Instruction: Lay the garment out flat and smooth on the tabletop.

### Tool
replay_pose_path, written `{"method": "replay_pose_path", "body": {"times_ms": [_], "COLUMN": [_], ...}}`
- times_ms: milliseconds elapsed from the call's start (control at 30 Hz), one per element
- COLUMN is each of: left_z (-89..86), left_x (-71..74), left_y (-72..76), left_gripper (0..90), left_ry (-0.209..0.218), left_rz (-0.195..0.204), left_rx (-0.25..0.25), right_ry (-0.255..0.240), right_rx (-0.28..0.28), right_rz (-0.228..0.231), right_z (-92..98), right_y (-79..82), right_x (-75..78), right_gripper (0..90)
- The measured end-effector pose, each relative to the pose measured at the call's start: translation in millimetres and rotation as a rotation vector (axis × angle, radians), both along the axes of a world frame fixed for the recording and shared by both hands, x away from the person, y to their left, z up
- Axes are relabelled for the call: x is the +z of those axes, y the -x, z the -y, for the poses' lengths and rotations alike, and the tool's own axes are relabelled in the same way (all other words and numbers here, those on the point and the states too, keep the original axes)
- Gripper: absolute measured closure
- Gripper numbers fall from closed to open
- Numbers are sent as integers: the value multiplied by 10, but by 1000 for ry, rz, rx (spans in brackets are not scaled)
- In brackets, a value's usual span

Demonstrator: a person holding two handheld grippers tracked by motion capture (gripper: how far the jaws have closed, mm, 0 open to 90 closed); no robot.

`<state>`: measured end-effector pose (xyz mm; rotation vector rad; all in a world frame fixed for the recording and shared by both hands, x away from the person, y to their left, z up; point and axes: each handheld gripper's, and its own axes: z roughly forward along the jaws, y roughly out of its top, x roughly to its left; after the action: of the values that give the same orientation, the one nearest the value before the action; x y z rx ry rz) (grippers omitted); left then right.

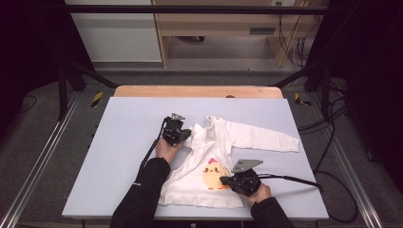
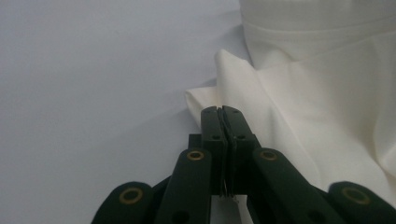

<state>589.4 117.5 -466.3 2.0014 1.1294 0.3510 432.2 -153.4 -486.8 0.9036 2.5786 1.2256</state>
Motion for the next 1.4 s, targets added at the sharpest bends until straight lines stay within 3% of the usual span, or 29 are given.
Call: {"method": "replay_pose_path", "body": {"times_ms": [233,667,1067,1400], "left_z": [-68,-363,-889,-1157], "left_x": [225,557,795,872], "left_y": [108,279,397,437], "left_gripper": [885,886,886,886], "left_ry": [19,2,12,-4], "left_rz": [73,179,223,234], "left_rx": [-14,1,60,91], "right_ry": [-1,-3,-4,-4], "right_rx": [-1,-3,-4,-5], "right_rz": [1,2,1,2], "right_z": [-1,-2,-3,-3], "right_y": [0,2,1,2], "right_x": [-1,-3,-4,-5], "right_gripper": [900,900,900,900]}}
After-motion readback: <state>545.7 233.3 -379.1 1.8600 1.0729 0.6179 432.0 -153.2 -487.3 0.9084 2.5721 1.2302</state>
